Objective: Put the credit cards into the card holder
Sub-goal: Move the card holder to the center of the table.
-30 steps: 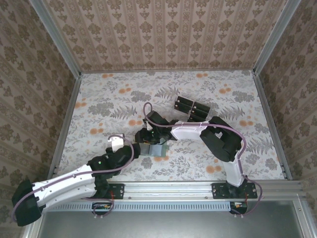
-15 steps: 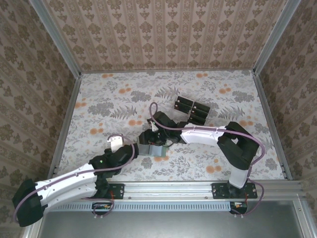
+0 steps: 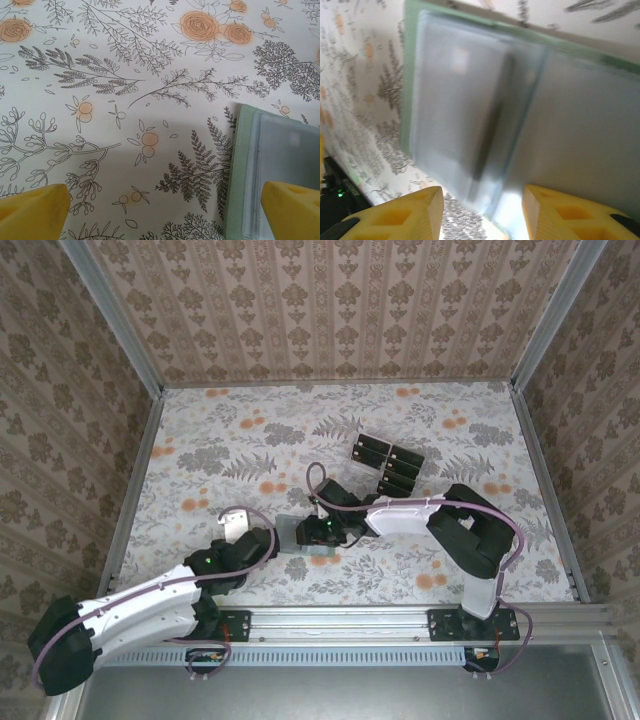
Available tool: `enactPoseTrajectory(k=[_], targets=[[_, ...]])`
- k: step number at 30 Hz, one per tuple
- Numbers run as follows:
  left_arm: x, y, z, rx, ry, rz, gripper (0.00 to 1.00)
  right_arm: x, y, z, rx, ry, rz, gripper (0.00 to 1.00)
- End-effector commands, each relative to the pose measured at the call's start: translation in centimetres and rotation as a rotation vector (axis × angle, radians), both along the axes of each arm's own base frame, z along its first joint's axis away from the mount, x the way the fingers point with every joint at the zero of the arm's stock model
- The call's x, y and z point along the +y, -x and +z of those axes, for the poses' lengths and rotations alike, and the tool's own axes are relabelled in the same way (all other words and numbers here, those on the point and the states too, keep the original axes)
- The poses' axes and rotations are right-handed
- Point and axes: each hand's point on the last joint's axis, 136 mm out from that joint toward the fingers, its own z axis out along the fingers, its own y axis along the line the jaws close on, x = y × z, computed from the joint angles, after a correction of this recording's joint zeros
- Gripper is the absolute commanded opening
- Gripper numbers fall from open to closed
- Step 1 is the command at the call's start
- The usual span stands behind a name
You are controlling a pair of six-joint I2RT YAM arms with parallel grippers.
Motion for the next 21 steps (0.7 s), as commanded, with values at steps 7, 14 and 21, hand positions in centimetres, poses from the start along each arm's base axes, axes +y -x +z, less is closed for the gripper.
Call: enactPoseTrajectory(k=[7,14,21], targets=[[-0.5,-0.3,0.5,0.004,0.020,-0.006,1.00,-3.7,-0.6,-2.7,0.020,0.133,-0.001,0.47],[-1.1,-0.6,0.7,0.008,0.034,-0.025,1.00,-2.2,-2.1,3.4,-0.078,-0.005,0.066,0.46],[-2.2,-1.3,1.2,0.033,0.022,-0.056,1.00,-7.3,-6.0,11.6,-0.290,0.057,0.029,0.47]])
